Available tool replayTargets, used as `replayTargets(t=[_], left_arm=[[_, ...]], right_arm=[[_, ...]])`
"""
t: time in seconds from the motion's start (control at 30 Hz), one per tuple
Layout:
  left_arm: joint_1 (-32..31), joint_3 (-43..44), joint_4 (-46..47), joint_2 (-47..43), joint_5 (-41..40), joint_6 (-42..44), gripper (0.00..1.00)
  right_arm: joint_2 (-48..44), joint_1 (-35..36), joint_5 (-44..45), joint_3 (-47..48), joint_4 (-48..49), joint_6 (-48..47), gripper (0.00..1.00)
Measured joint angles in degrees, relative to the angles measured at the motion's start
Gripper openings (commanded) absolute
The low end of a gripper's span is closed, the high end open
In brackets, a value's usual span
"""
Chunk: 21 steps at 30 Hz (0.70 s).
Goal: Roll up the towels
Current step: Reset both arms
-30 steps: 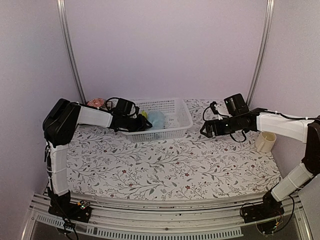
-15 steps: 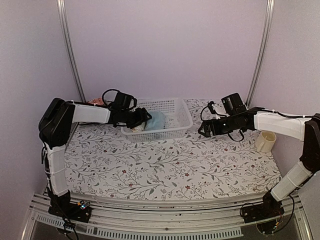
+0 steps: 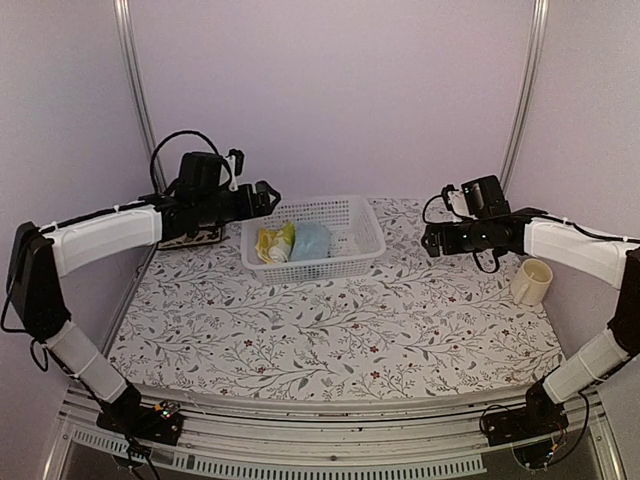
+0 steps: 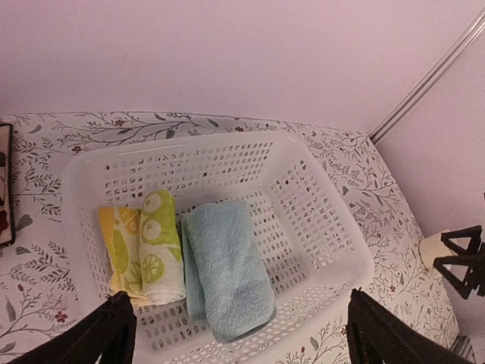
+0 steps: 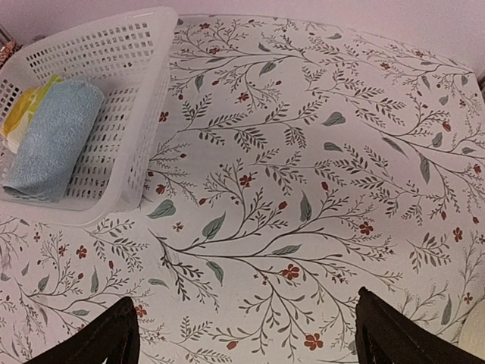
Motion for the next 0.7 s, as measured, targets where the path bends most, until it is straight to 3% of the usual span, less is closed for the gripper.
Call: replayTargets(t=[0.4,0.6,0.7], left_arm=[[0.5,-21.4,1.79,-24.83,-6.32,15.52,0.97],[0.5,-40.19,10.99,-36.92,-7.32,20.37,0.97],[0.5,-45.11,14.34,-40.33,-7.34,21.84,0.97]], right_arm=[[-20.96,-2.32,-2.16,-16.94,11.47,-4.11,0.99],[-33.86,-2.32,-1.6,-24.22,14.91,-4.66,0.99],[-37.64,-2.29,-0.52,-24.28,16.17,-4.85,0.99]])
